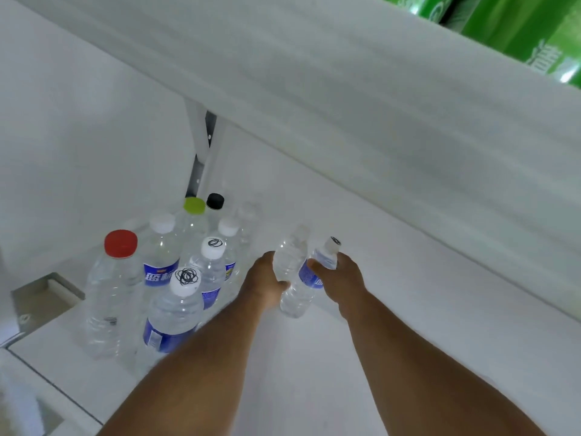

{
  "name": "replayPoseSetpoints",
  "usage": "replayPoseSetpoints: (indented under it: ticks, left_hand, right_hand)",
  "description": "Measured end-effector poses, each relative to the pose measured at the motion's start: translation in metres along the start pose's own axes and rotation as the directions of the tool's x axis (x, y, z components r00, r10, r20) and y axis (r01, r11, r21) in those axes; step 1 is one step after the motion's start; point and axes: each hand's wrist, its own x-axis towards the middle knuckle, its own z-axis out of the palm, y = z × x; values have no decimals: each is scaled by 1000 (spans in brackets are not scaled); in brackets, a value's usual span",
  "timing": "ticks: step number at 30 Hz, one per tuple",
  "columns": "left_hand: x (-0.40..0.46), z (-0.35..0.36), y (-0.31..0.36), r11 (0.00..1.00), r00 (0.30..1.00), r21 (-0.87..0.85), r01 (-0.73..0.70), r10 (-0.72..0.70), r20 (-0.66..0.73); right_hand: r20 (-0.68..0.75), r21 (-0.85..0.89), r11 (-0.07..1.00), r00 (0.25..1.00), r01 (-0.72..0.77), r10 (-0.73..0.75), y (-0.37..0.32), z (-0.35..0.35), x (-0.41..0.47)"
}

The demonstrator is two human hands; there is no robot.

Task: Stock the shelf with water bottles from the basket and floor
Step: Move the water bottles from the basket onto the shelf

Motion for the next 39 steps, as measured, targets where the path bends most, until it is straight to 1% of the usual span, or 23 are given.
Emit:
replayPoseSetpoints:
  ticks: [3,5,9,12,15,19,22,25,30,34,36,39]
  left_hand:
    - [-4,-2,2,998,997,43,41,-44,67]
    - [-9,-7,6,996,991,45,77,-82,107]
    - [-34,-16,12,992,988,62,110,-116,103]
    - [-65,-25,11,992,987,72,107,-114,113]
    - [-98,-40,13,986,977,163,32,-66,204]
    - [-144,-69,25,937,926,334,-104,-31,376]
    - [-172,-95,31,890,898,415,-190,-13,440]
    - [-199,-121,37,833,866,483,-270,-9,500]
    - [-244,-152,44,719,831,574,-392,8,557]
    - [-278,-172,43,643,825,617,-454,40,564]
    - [-293,-181,39,621,832,635,-460,51,553]
    - [-315,-194,31,628,850,642,-439,59,524]
  right_hand:
    - [38,-9,996,996,-85,85,4,1,7]
    - [49,-78,994,995,-80,84,2,0,6]
    - [-71,-150,982,992,-114,105,5,-4,-4]
    - [-56,-162,973,986,-164,157,14,4,-27]
    - [3,-192,970,988,-149,152,22,19,-64]
    - [49,-331,942,996,-59,80,26,34,-119]
    - [49,-517,856,999,12,15,23,38,-163]
    - [42,-616,787,999,27,-1,21,43,-201]
    - [50,-621,784,999,19,15,16,56,-255]
    - [60,-613,790,998,26,14,12,68,-289]
    - [64,-611,791,998,27,16,10,72,-304]
    - [52,-597,801,999,38,-9,8,75,-329]
